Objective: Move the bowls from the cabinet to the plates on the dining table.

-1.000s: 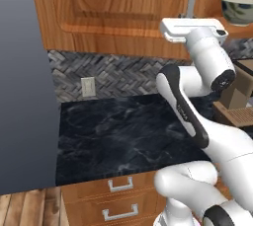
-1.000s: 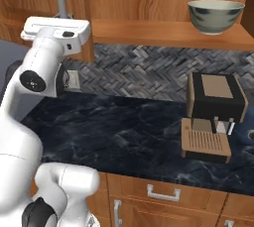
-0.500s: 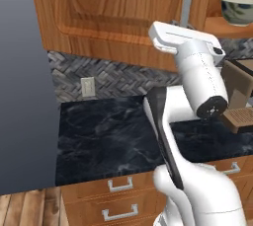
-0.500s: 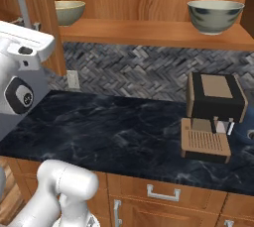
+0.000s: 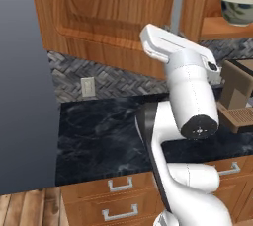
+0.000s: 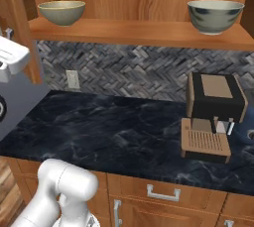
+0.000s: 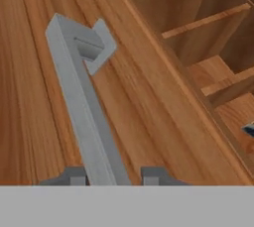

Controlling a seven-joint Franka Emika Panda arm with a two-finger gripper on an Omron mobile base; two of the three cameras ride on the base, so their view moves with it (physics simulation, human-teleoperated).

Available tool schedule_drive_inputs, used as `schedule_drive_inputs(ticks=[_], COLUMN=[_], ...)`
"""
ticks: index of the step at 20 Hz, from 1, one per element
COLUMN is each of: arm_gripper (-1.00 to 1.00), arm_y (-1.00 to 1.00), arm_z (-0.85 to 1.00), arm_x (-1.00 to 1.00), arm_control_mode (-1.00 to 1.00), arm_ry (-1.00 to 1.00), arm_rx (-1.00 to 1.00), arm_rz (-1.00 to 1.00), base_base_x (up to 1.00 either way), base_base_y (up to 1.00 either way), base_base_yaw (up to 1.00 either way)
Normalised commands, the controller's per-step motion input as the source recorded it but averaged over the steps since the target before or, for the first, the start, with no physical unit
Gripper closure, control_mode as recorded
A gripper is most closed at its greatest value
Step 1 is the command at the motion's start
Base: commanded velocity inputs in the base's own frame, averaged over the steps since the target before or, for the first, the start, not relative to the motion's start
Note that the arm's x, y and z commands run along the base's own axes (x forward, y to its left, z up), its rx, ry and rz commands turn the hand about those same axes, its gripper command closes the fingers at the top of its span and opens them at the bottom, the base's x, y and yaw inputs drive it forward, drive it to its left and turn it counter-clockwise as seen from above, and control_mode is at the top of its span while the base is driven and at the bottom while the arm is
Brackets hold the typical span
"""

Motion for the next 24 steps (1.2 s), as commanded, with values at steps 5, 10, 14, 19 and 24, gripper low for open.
schedule_drive_inputs(ticks=[5, 10, 14, 19, 24], arm_gripper=[1.00, 1.00, 1.00, 1.00, 1.00], arm_y=[0.00, 0.00, 0.00, 0.00, 0.00], arm_z=[0.00, 0.00, 0.00, -0.02, -0.13], arm_x=[-0.60, -0.80, -0.81, -0.82, -0.76], arm_control_mode=[-1.00, -1.00, -1.00, -1.00, -1.00], arm_ry=[0.00, 0.00, 0.00, 0.00, 0.00], arm_rx=[0.12, 0.15, 0.13, 0.12, 0.13], arm_rz=[0.00, 0.01, 0.03, 0.05, 0.07], base_base_x=[0.00, 0.00, 0.00, 0.00, 0.00], base_base_y=[0.00, 0.00, 0.00, 0.00, 0.00], base_base_yaw=[0.00, 0.00, 0.00, 0.00, 0.00])
